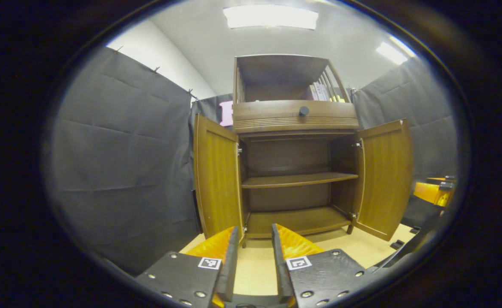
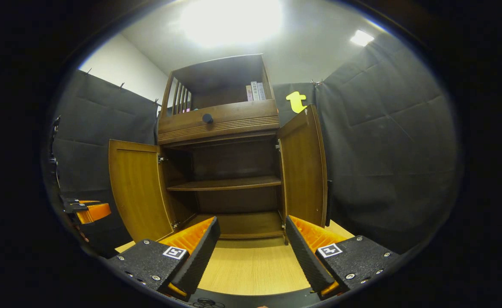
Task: Open the right door of the double-door shoe cabinet with the right hand, and open the left door with the left hand.
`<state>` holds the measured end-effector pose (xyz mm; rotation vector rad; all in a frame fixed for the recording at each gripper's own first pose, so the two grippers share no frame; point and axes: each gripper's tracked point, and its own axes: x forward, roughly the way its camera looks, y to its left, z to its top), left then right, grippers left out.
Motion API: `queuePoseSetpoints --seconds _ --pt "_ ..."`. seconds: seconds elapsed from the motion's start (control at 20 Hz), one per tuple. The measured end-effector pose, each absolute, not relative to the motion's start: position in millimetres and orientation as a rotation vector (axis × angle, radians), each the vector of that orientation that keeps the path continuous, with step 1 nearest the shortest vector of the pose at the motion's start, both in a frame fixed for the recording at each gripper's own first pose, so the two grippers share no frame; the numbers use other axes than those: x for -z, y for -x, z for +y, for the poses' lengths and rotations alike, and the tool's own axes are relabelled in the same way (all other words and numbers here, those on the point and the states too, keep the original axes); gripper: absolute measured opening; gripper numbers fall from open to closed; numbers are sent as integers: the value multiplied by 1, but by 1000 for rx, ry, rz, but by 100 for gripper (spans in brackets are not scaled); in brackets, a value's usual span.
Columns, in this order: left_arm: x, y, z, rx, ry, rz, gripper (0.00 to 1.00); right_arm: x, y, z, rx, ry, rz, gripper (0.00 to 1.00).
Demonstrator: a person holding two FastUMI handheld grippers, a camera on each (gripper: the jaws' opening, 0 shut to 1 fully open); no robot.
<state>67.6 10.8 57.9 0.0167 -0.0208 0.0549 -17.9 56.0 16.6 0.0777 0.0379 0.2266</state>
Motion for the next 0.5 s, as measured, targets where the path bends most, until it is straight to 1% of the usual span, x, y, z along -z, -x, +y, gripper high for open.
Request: queuePoseSetpoints --seconds 0.1,0.2,0.45,0.5 --pt "-57 -63 7 -44 -18 -23 77 -18 19 56 -230 -81 35 95" --pt "-57 -60 11 -64 -28 -25 99 -18 21 58 -236 -84 34 95" --pt "-58 -62 16 -93 -25 -37 99 -20 20 60 -235 -92 23 95" --pt "-58 -60 17 -98 -23 -36 99 -20 20 61 -235 -91 23 93"
